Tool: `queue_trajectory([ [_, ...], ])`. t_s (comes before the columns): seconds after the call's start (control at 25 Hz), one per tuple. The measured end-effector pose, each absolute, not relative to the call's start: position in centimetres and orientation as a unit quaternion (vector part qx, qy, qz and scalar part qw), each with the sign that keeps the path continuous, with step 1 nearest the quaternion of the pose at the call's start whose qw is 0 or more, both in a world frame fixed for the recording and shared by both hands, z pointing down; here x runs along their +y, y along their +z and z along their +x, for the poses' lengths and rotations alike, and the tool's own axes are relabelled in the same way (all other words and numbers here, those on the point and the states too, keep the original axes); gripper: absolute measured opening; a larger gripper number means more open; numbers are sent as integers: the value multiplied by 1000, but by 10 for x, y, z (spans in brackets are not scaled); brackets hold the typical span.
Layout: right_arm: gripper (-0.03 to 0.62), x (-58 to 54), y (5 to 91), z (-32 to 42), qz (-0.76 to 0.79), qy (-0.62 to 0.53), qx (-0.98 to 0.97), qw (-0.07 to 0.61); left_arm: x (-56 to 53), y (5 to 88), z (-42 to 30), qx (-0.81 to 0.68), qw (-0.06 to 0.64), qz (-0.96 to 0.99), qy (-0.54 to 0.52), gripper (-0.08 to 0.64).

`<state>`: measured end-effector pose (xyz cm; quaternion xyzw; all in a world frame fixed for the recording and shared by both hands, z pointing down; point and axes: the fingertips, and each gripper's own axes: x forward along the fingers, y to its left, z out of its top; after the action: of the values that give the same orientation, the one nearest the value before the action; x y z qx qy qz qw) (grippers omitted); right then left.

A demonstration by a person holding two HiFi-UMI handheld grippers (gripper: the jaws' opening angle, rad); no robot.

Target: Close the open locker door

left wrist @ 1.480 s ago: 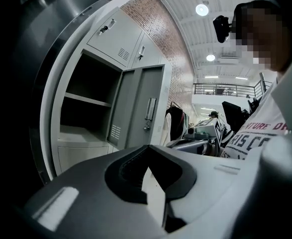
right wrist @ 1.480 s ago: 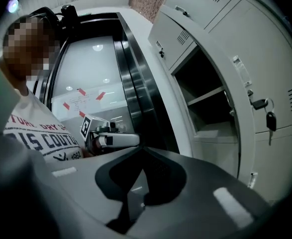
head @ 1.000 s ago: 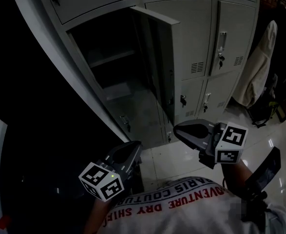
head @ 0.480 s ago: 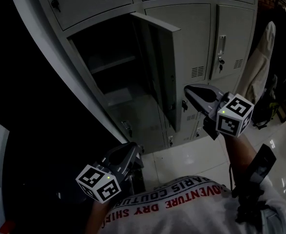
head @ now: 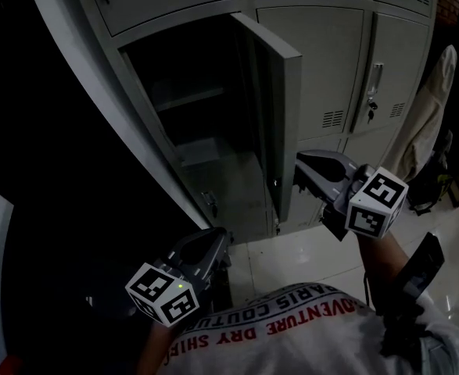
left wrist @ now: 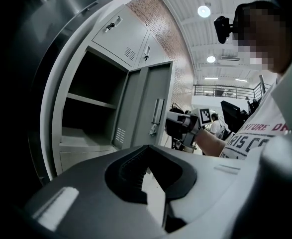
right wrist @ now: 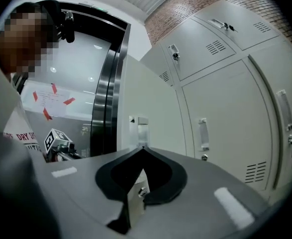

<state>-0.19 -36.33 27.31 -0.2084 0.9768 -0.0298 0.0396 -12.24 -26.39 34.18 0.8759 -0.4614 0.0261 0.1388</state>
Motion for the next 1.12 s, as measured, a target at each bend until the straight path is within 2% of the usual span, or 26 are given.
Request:
queue_trajectory([
  [0.64, -12, -362, 296, -152, -88, -9, 996, -4, -264, 328, -174, -518, 127, 846, 10, 5],
  [1.12, -8, -417, 300, -239, -64, -41, 997, 9, -258, 342, -228, -571, 151, 807, 6, 5],
])
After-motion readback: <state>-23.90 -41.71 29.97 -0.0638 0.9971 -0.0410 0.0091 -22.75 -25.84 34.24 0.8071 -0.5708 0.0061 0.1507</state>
